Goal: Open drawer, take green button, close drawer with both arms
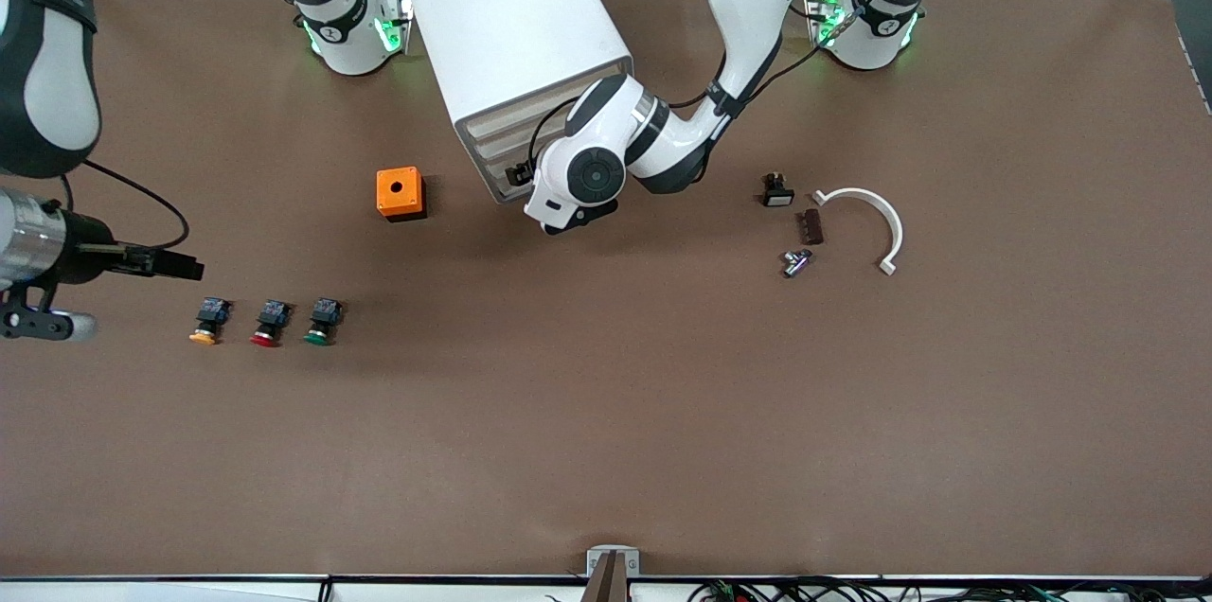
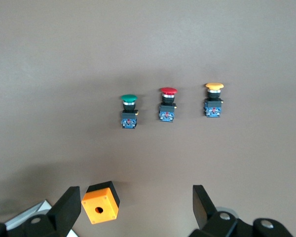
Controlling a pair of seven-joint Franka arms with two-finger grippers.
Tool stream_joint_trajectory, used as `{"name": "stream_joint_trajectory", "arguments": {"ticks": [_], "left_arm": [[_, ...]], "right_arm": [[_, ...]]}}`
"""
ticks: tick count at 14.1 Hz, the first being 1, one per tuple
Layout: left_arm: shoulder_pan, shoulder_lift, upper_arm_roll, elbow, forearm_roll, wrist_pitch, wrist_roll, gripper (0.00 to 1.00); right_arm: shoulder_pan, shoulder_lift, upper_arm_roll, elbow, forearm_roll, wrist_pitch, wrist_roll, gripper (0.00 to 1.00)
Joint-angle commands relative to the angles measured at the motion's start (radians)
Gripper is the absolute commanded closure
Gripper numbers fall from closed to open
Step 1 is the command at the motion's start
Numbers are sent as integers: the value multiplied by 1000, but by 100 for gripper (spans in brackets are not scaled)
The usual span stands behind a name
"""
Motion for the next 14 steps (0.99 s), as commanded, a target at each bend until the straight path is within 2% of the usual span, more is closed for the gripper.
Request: {"name": "stream_joint_trajectory", "arguments": {"ticks": [1,3,8,12,14], "left_arm": [[59,-58,3,-17,-1,-11,-2,0],[101,-70,4,-17,26,-12,-4,0],[219,-109,4,-20,102,-69,-4,0],[312,-118,3,-21,299,-120,-2,0],[354,-126,1,-26,332,-120,-1,0]], "right_arm": [[-19,-77,13,-9,-3,-40,-12,0],[-21,-109,12,-9,-6,-50,-12,0],[-16,-112,18,0,-66,-50,-14,0],[-18,-112,16,0,-66,-53,-12,0],[-15,-112,21,0,-66,-53,0,0]]}}
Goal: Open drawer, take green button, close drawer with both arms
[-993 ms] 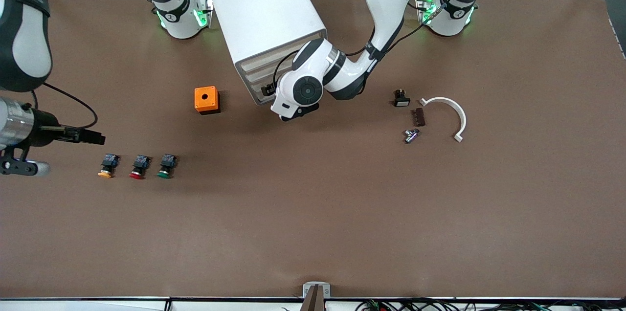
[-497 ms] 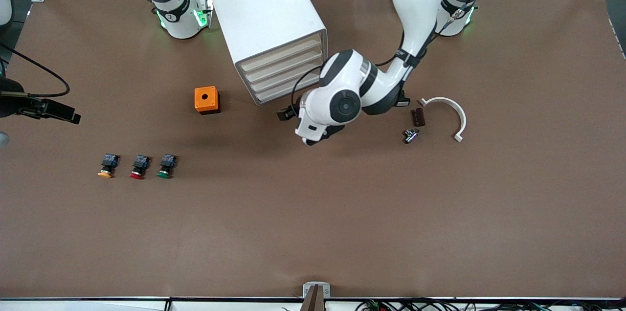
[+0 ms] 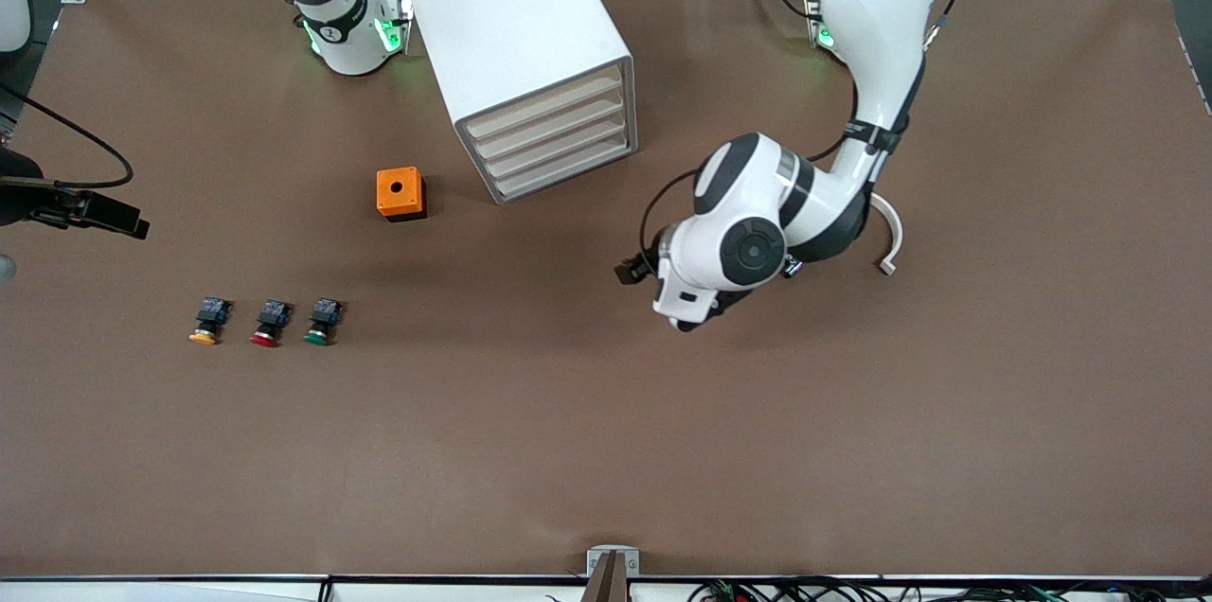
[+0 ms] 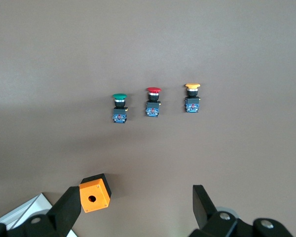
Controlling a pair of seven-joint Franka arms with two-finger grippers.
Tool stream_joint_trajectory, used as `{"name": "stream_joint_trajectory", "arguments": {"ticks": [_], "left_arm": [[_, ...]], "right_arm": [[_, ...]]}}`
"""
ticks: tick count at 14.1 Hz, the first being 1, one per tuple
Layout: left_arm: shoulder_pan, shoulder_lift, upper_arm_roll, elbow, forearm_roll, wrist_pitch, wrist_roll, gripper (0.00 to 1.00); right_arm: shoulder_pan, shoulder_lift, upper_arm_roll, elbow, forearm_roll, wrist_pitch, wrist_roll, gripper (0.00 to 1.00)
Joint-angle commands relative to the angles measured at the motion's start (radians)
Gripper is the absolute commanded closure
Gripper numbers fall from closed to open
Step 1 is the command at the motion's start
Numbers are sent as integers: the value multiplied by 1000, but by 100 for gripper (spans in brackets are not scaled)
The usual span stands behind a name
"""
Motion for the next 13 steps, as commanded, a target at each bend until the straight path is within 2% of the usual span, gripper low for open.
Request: {"name": "stream_joint_trajectory", "arguments": {"ticks": [1,5,9,11,13], "left_arm": [[52,-33,-6,-27,41,-13,2,0],[104,-35,-11,-24,42,-10,1,0],[144,-33,-13,-30,137,-13,2,0],[176,-32,-16,-27,153,-12,1,0],[184,-33,-16,-26,153,-12,2,0]], "right_arm": [[-5,-7,17,0,-15,-7,1,0],[35,-1,17,73,-90,-42,0,0],[36,-7,14,93,-82,-44,-1,0],[32,-18,12,107,-78,-106,2,0],[30,-48,11,113,-31,-121,6,0]]}}
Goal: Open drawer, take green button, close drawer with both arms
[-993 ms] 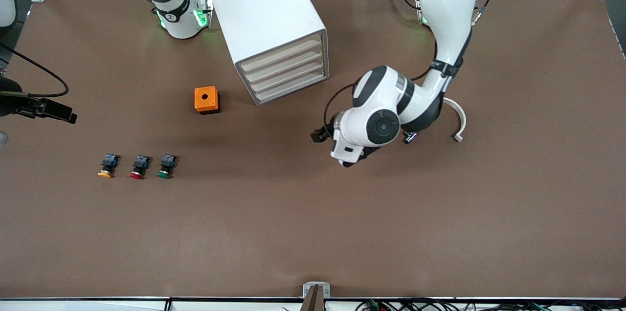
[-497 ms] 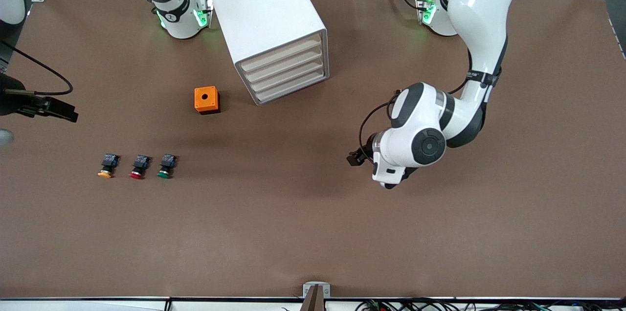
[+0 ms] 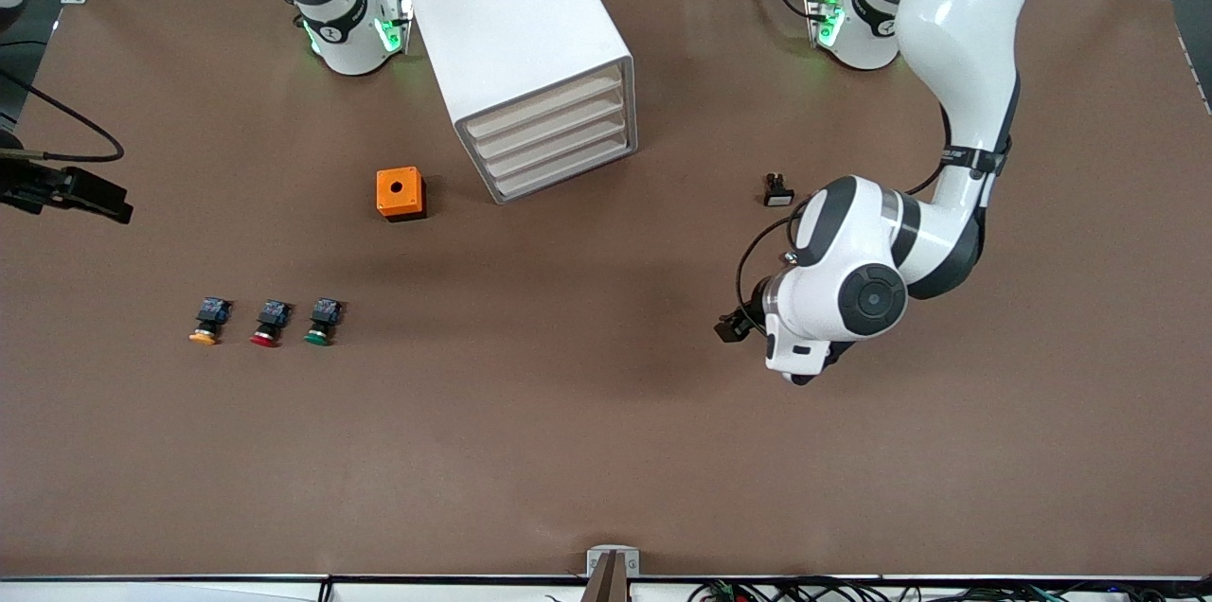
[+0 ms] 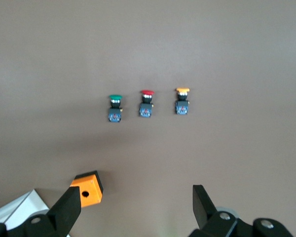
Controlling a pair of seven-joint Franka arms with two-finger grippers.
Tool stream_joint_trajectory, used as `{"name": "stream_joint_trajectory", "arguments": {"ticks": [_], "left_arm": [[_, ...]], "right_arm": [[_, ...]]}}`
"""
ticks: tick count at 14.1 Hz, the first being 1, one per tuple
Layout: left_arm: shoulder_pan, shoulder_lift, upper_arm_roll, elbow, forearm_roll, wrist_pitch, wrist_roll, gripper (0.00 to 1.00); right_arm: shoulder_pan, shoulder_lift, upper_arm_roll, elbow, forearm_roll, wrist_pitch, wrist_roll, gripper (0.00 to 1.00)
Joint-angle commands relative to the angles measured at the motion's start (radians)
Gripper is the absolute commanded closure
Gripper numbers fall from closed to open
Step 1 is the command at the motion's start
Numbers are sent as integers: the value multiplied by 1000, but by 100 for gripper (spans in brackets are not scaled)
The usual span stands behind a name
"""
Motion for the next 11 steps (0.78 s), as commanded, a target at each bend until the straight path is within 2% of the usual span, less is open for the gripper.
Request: {"name": "stream_joint_trajectory", "arguments": {"ticks": [1,6,9,11], "left_arm": [[32,-26,-15,-19,20,-8,6,0],[114,-24,-75,-19,20,-3,25,0],[194,-41,-155,-21,37,-6,195,0],[199,-57,-155,-29,54,-20,303,0]], "right_arm": [[-7,-66,-1,12,70,-23,3,0],[-1,-110,5,6,78,-71,3,0],[1,-114,-1,4,75,-196,3,0],[1,-116,-1,-13,80,-219,3,0]]}}
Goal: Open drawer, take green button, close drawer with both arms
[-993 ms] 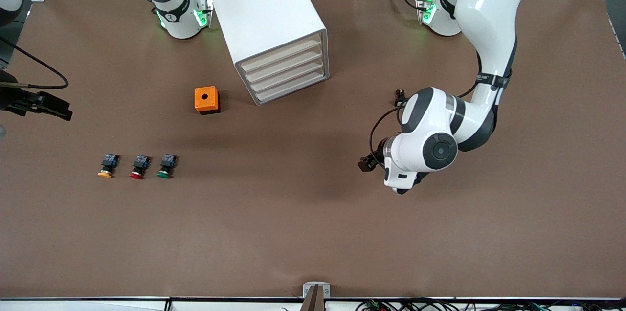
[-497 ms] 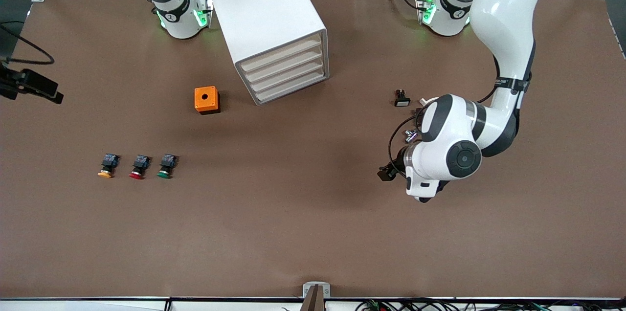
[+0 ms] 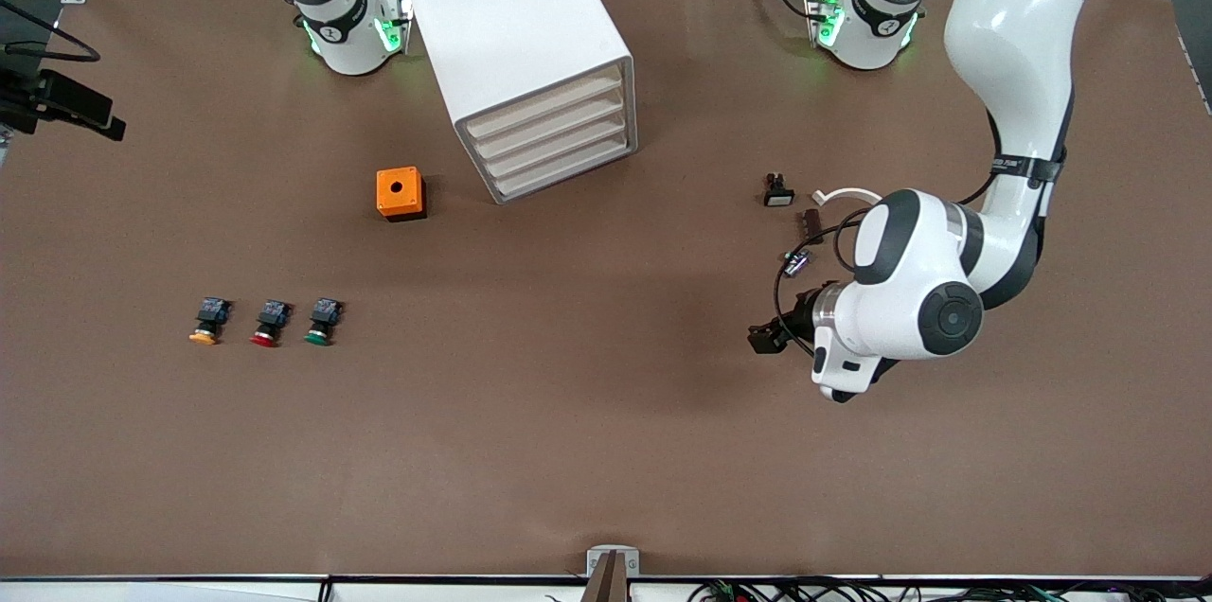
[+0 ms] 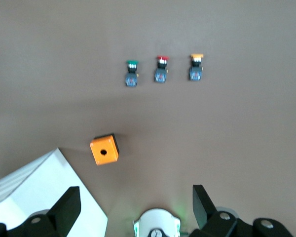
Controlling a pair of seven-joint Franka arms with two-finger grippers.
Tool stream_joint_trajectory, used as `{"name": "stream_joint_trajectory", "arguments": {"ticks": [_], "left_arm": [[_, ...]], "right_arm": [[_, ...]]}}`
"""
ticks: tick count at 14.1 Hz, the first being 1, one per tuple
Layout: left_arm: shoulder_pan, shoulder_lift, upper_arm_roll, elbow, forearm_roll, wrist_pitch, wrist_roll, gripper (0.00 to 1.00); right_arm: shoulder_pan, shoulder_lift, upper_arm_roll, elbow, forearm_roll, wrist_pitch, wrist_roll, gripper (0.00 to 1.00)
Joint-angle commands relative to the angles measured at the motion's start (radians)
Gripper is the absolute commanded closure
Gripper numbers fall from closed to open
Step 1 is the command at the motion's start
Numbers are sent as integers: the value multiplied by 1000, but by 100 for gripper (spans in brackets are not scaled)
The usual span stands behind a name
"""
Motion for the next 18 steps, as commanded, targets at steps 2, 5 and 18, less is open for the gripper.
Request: {"name": "stream_joint_trajectory", "arguments": {"ticks": [2,5,18], "left_arm": [[30,-72,-22,-49,100,-48,209,0],[39,-154,-23,-131,137,-66,320,0],[207,-450,-22,-357,158,-149,671,0]], "right_arm": [[3,-21,-1,-41,22,-26,3,0],[6,-80,-1,-139,36,6,3,0],[-3,-261,-15,-387,30,145,-41,0]]}}
